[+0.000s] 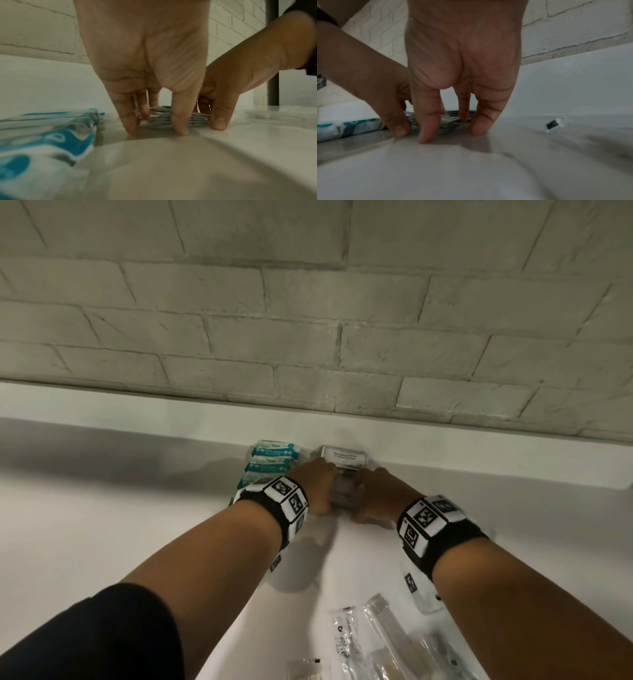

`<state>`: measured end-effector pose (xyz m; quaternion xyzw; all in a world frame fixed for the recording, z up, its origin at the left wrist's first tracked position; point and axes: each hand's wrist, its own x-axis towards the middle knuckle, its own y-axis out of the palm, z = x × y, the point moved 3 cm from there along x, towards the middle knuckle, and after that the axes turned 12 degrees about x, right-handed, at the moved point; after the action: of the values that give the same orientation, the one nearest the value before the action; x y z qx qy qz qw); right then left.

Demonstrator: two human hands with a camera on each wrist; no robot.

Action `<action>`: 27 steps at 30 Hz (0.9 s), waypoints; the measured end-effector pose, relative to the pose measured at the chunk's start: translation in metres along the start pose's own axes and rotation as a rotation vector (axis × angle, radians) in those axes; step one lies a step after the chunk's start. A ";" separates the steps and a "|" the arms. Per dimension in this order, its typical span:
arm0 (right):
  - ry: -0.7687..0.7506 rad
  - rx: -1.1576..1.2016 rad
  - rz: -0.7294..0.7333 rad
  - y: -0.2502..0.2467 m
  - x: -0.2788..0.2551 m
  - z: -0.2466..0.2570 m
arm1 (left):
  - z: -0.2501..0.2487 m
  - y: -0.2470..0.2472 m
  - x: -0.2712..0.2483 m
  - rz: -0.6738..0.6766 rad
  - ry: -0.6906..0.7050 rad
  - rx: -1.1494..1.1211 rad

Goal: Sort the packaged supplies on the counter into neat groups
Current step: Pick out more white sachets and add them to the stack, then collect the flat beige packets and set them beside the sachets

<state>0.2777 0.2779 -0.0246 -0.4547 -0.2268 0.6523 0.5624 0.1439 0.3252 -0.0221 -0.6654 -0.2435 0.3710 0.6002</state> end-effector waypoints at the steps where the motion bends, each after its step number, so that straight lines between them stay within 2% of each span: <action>1: 0.019 0.008 0.012 -0.002 -0.002 -0.003 | 0.000 -0.001 -0.005 -0.030 -0.035 0.011; 5: 0.042 0.125 0.102 -0.016 -0.022 -0.009 | -0.005 -0.004 -0.035 -0.186 -0.173 0.037; 8: 0.029 0.354 0.091 -0.032 -0.050 -0.015 | -0.016 -0.005 -0.060 -0.287 -0.148 0.117; 10: 0.020 0.355 0.016 -0.042 -0.072 -0.028 | -0.027 -0.005 -0.075 -0.258 -0.073 0.153; 13: 0.061 0.164 -0.003 -0.044 -0.112 -0.059 | -0.055 -0.005 -0.099 -0.205 0.093 0.131; 15: 0.133 -0.009 0.005 -0.041 -0.139 -0.082 | -0.078 -0.003 -0.113 -0.095 0.215 0.045; 18: 0.205 -0.067 0.084 -0.028 -0.176 -0.101 | -0.110 0.006 -0.128 0.067 0.333 0.006; 20: 0.169 -0.048 0.167 -0.018 -0.196 -0.102 | -0.123 0.013 -0.137 0.147 0.342 0.041; 22: 0.120 0.013 0.171 -0.010 -0.212 -0.101 | -0.130 0.020 -0.146 0.198 0.333 0.087; 25: 0.090 0.122 0.070 -0.008 -0.227 -0.106 | -0.131 0.020 -0.157 0.147 0.276 0.069; 27: 0.085 0.091 0.021 -0.011 -0.236 -0.110 | -0.127 0.016 -0.166 0.074 0.213 0.029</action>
<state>0.3656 0.0348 0.0109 -0.4584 -0.1680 0.6477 0.5849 0.1413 0.1167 -0.0037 -0.7010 -0.1481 0.3235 0.6180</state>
